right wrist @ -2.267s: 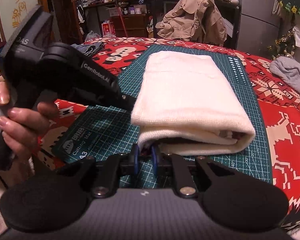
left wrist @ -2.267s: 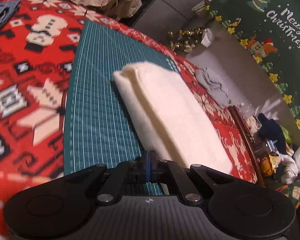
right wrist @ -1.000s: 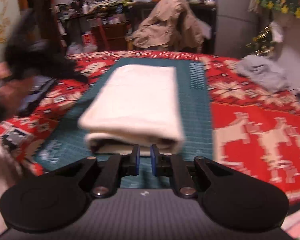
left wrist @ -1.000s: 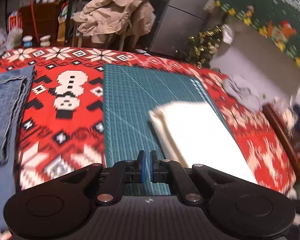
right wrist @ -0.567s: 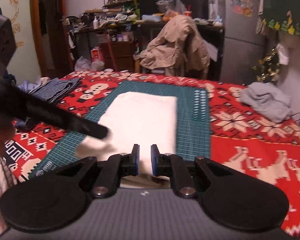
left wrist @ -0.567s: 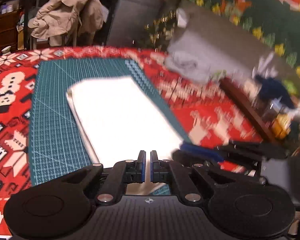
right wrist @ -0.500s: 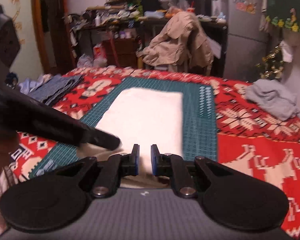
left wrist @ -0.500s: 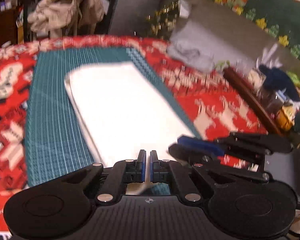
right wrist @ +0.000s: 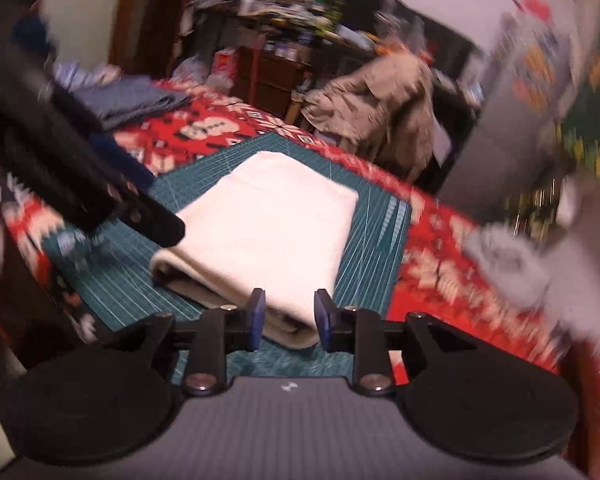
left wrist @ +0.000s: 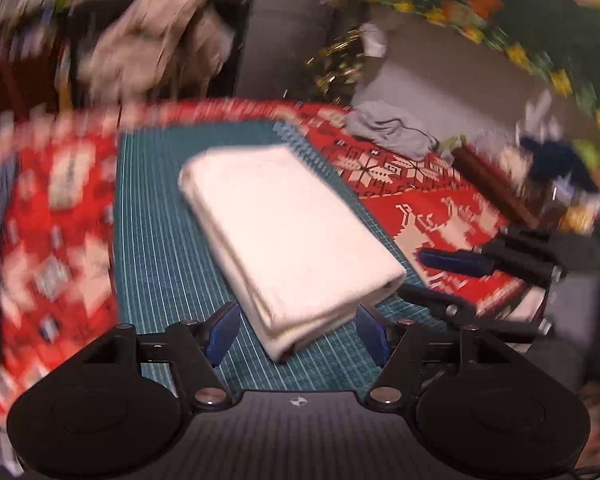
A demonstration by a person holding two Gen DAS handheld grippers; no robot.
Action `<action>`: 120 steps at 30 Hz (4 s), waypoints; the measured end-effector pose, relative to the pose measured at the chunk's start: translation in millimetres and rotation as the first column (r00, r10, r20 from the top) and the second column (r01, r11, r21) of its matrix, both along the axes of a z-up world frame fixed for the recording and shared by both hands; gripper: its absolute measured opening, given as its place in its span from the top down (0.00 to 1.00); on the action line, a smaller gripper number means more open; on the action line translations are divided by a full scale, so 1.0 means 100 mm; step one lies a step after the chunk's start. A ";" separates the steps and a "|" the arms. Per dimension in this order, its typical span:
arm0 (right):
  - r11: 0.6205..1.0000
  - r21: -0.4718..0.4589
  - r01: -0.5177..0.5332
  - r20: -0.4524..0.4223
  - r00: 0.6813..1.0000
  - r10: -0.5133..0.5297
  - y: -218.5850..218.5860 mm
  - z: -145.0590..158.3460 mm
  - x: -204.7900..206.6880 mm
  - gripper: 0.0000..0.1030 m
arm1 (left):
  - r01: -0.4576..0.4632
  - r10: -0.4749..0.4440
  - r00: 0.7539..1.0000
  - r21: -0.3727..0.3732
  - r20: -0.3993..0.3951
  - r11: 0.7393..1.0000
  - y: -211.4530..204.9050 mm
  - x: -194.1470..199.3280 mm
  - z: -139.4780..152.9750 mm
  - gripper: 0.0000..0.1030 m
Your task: Fold clothes
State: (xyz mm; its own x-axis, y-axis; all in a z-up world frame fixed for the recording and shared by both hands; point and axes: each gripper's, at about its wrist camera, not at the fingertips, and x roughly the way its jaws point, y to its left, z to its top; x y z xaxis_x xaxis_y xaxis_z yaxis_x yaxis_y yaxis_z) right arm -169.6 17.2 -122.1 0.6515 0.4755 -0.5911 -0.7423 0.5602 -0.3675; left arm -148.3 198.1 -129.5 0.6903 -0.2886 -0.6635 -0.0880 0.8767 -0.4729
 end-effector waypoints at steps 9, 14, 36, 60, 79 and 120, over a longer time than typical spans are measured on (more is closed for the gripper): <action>0.979 -0.139 -0.147 0.125 0.978 0.165 0.25 -0.12 -0.12 0.71 | -0.171 0.126 0.984 -0.443 -0.128 0.880 0.55 0.10 -0.48 0.61; 0.976 -0.143 -0.162 0.119 0.977 0.179 0.34 -0.12 -0.08 0.71 | -0.203 0.137 0.977 -0.502 -0.166 0.841 0.56 0.12 -0.61 0.79; 0.830 -0.455 -0.324 0.315 0.813 0.490 0.90 -0.79 -0.53 0.92 | -0.180 0.131 0.983 -0.564 -0.127 0.806 0.53 0.00 -0.58 0.92; 0.821 -0.557 -0.126 0.366 0.850 0.379 0.30 -1.14 -0.12 0.93 | -0.140 0.102 0.989 -0.430 -0.111 0.892 0.45 0.01 -0.48 0.92; 0.998 -0.024 -0.050 0.016 0.999 0.051 0.21 -0.26 0.42 0.93 | -0.151 0.138 0.987 -0.167 -0.084 0.974 0.35 -0.12 -0.18 0.70; 0.913 0.224 0.340 -0.267 0.923 -0.278 -0.40 -0.41 0.50 0.73 | 0.166 -0.235 0.968 0.469 0.092 0.867 -0.85 0.31 0.28 0.58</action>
State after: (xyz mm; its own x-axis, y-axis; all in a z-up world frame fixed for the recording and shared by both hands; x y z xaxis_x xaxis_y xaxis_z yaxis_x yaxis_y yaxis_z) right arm -119.9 -23.2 -163.5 0.6552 0.4290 -0.6218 -0.5612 0.8274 -0.0205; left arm -117.3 112.7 -101.6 0.7460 -0.1216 -0.6548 0.1506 0.9885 -0.0120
